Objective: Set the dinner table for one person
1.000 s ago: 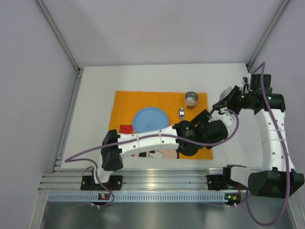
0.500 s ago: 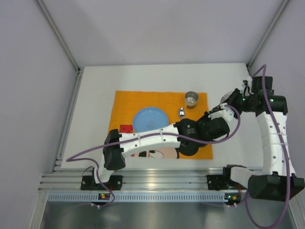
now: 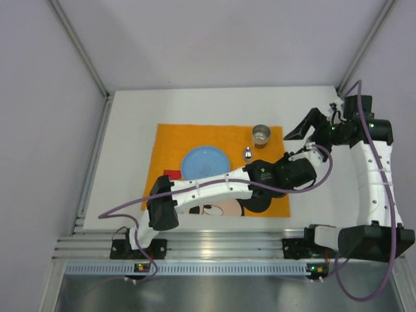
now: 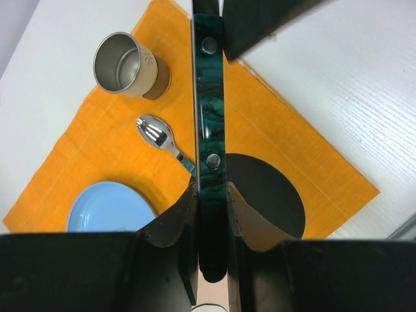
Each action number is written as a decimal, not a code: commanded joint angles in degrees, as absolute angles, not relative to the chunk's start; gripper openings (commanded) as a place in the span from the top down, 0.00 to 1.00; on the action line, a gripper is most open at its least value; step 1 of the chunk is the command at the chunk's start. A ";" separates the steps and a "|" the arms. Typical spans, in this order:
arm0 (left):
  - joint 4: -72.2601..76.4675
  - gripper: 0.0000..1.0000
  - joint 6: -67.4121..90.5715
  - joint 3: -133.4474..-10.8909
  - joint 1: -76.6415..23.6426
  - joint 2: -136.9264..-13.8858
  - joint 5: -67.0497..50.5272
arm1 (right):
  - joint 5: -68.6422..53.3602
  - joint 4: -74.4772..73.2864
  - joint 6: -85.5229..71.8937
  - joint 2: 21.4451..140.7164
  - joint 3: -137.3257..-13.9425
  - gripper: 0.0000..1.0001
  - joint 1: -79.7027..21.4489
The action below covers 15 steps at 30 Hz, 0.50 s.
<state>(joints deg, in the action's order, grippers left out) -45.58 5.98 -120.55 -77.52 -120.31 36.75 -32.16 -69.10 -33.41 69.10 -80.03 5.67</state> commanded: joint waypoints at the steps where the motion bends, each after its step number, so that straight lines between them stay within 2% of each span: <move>1: -45.18 1.00 5.62 -121.99 -76.91 -117.95 35.68 | -34.81 -71.53 -30.42 72.50 -90.66 0.13 7.90; 3: -45.70 1.00 6.94 -121.03 -76.29 -116.55 34.63 | -34.19 -74.35 -29.79 74.43 -97.25 0.06 9.66; 7: -45.53 1.00 11.41 -114.73 -73.75 -112.95 31.47 | -34.54 -75.06 -31.55 75.76 -104.49 0.00 12.04; 15: -39.64 1.00 23.63 -91.87 -58.20 -94.08 22.95 | -33.84 -72.60 -33.22 72.78 -103.37 0.00 13.45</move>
<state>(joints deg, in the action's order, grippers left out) -43.62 17.41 -95.64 -64.23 -104.44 25.45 -34.04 -72.88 -32.64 74.70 -103.88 12.93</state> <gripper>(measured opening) 0.222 0.995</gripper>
